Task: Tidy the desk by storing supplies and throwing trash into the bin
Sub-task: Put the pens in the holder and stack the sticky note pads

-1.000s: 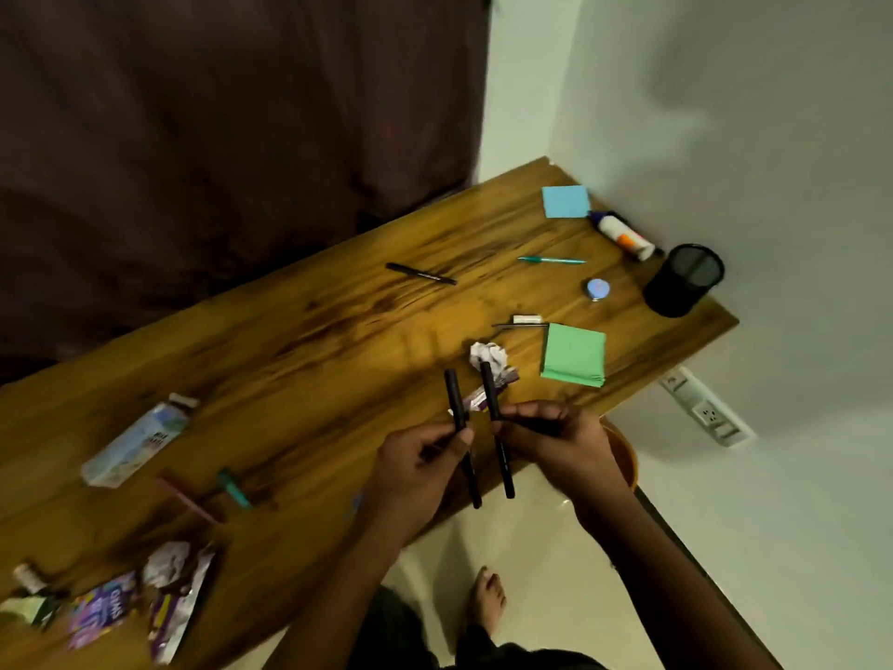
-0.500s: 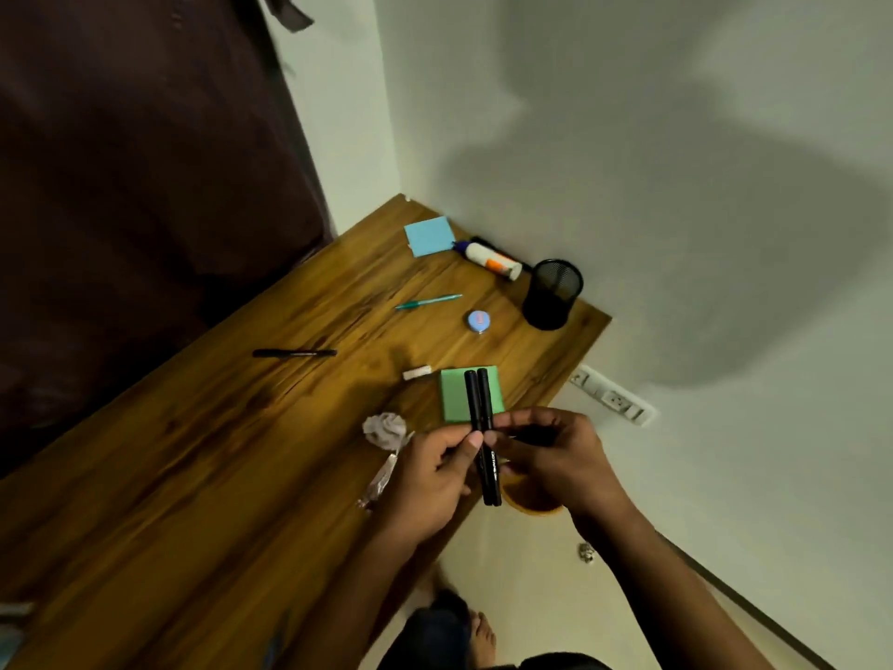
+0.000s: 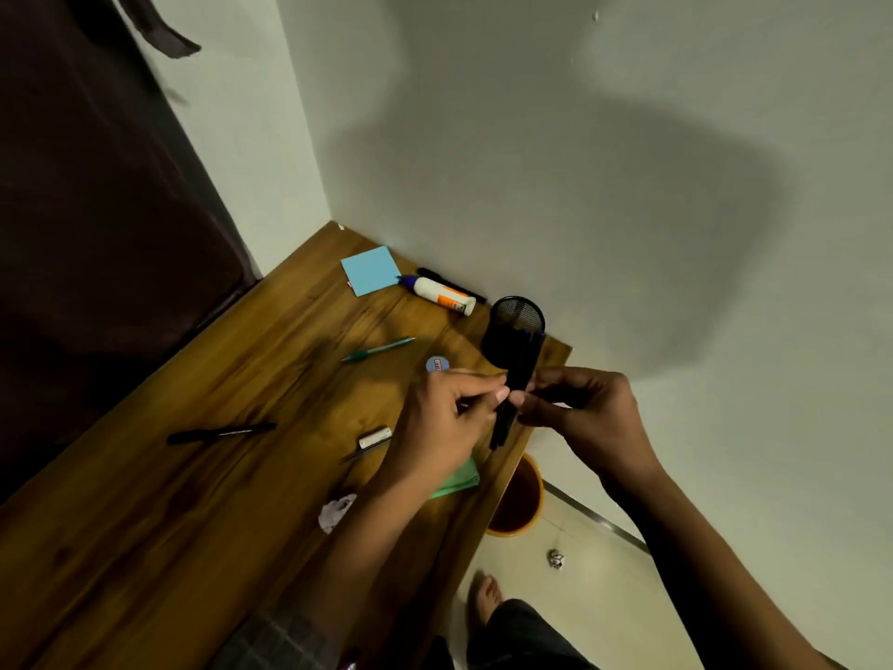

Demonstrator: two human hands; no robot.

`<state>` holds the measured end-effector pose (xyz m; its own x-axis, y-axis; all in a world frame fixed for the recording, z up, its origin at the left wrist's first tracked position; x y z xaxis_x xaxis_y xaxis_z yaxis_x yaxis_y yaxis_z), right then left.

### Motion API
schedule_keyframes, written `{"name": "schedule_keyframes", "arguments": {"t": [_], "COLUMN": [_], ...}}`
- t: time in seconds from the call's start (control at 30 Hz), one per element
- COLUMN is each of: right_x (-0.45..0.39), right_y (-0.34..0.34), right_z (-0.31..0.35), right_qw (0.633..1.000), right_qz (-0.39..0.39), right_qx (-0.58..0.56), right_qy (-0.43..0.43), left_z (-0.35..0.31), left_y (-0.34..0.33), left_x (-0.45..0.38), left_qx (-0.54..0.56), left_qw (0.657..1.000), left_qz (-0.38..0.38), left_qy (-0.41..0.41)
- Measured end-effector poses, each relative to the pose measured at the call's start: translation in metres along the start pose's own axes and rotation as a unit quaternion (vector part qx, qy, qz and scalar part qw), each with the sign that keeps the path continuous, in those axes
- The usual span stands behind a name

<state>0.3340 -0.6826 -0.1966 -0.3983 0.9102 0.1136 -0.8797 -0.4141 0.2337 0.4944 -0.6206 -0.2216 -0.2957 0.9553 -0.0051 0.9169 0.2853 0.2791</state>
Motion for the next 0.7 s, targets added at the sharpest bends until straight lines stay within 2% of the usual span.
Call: {"name": "schedule_keyframes", "arguments": {"t": [0.13, 0.37, 0.53, 0.7], "right_x": [-0.026, -0.086, -0.136, -0.159], "right_y": [0.012, 0.020, 0.029, 0.024], "right_z": [0.010, 0.022, 0.009, -0.031], "right_qw": [0.998, 0.989, 0.979, 0.975], "right_qz": [-0.011, -0.028, -0.059, -0.032], "right_qx": [0.052, 0.123, 0.170, 0.202], "right_qy": [0.020, 0.073, 0.097, 0.084], "left_z": [-0.016, -0.020, -0.013, 0.023], "left_y": [-0.004, 0.000, -0.008, -0.030], "left_x": [-0.024, -0.080, -0.121, -0.134], "left_qx": [-0.049, -0.085, -0.113, -0.160], "left_qw": [0.998, 0.992, 0.985, 0.973], "left_qz": [-0.027, -0.093, -0.126, -0.130], "left_qy": [-0.041, -0.014, 0.029, 0.099]}}
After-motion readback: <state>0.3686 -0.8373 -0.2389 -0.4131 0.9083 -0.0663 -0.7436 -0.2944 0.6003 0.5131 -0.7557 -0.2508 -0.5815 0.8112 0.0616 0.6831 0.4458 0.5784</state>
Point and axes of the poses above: each hand's wrist, its own x-axis away from the middle knuckle, its own y-axis out of the back of the hand, z = x × y, the point moved 10 cm from there along -x, towards the middle knuckle
